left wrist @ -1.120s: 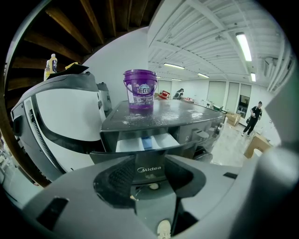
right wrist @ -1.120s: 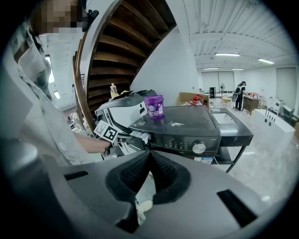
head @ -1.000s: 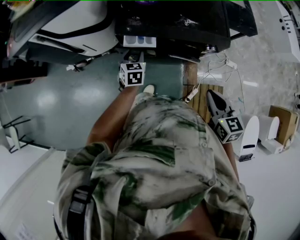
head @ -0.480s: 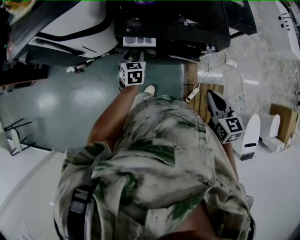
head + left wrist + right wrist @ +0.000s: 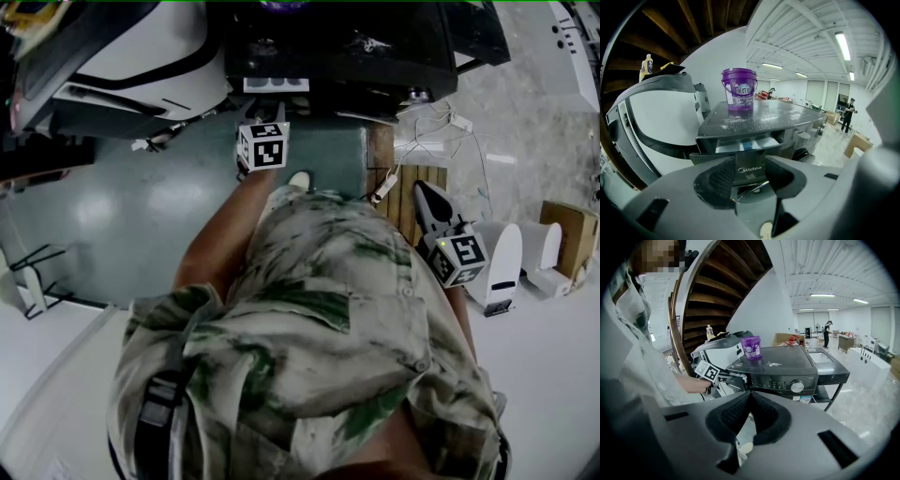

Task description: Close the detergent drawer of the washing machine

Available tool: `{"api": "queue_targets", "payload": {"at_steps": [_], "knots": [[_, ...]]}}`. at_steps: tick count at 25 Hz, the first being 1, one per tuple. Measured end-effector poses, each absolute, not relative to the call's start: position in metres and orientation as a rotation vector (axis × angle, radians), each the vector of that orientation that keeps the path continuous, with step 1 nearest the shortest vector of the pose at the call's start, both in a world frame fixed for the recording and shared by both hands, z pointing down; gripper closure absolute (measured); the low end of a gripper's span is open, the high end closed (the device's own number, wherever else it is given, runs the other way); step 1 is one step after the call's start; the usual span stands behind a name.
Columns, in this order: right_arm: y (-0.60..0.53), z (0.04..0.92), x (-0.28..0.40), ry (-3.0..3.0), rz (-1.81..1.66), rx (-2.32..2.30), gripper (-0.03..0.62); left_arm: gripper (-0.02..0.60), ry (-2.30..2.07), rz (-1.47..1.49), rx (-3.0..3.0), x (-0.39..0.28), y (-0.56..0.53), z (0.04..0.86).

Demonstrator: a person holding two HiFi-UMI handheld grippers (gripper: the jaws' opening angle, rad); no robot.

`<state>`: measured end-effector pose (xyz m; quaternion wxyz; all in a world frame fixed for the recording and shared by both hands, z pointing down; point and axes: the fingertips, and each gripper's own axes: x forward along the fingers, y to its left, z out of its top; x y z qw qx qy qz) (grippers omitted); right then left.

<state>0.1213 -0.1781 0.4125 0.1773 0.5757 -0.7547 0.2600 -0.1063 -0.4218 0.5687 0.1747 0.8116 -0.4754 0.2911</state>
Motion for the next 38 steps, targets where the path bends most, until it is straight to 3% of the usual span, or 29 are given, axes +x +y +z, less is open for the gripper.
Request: {"api": "queue_targets", "payload": {"at_steps": [38], "knots": [[-0.181,0.412,0.116,-2.071,0.745,1.709,0.572,0.374,-1.312,0.826,2.332,-0.102,-0.451,0.570]]}}
